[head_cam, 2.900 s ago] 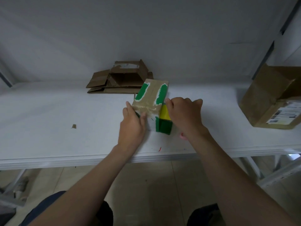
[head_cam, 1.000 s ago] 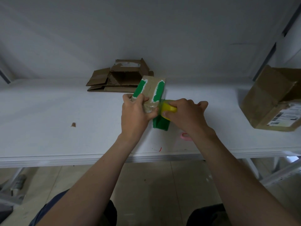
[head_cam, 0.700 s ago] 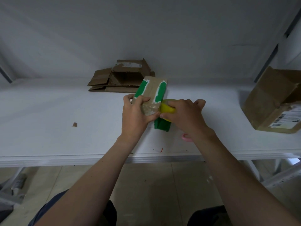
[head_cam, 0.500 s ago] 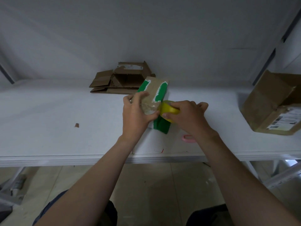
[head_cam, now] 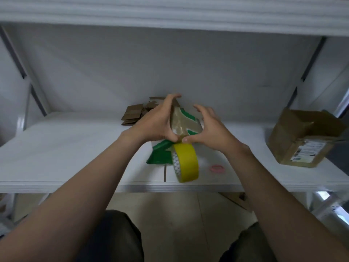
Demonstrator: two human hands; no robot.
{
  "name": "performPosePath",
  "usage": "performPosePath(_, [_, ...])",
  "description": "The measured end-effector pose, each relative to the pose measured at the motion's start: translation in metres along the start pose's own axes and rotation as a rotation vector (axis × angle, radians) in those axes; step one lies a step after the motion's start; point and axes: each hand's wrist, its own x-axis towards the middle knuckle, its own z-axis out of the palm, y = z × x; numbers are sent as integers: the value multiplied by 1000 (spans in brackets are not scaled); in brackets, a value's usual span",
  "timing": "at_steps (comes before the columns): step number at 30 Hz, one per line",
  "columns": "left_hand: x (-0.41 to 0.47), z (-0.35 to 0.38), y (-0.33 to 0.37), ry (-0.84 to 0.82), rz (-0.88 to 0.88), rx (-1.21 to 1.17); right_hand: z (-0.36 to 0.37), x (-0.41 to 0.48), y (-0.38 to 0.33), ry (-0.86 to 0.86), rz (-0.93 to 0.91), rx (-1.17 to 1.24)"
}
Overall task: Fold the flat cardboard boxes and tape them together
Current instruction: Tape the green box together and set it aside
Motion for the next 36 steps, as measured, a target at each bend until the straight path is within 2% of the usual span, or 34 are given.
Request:
performPosePath(4, [-7,-26,26,-129,86,10,-16,-11,-19,-166,-160,63])
performPosePath(8, [-18,-42,37,-184,75,-63,-17,-19,-31,-146,-220,148])
performPosePath(10, [-23,-46,40,-130,40,-55,-17,-21,-31,-79,-200,136])
performPosePath(12, [-24,-47,44,22,-7,35,-14,-18,-24,10,-137,155])
performPosePath(14, [-27,-44,50,173,-106,191,-7,-13,-14,104,-39,191])
performPosePath(15, [-28,-40,52,198,-177,225,-3,-11,-9,149,3,207])
performPosePath(16, [-30,-33,54,181,-262,197,1,-8,-3,188,37,217])
performPosePath(19, [-35,-11,54,59,-473,-103,13,-3,8,247,104,253])
performPosePath(27, [-20,45,27,-40,-510,-388,47,8,55,277,123,334])
performPosePath(34, [-11,64,4,-52,-474,58,49,20,87,188,130,427])
performPosePath(36, [-15,70,-3,-22,-495,91,48,22,92,166,117,454])
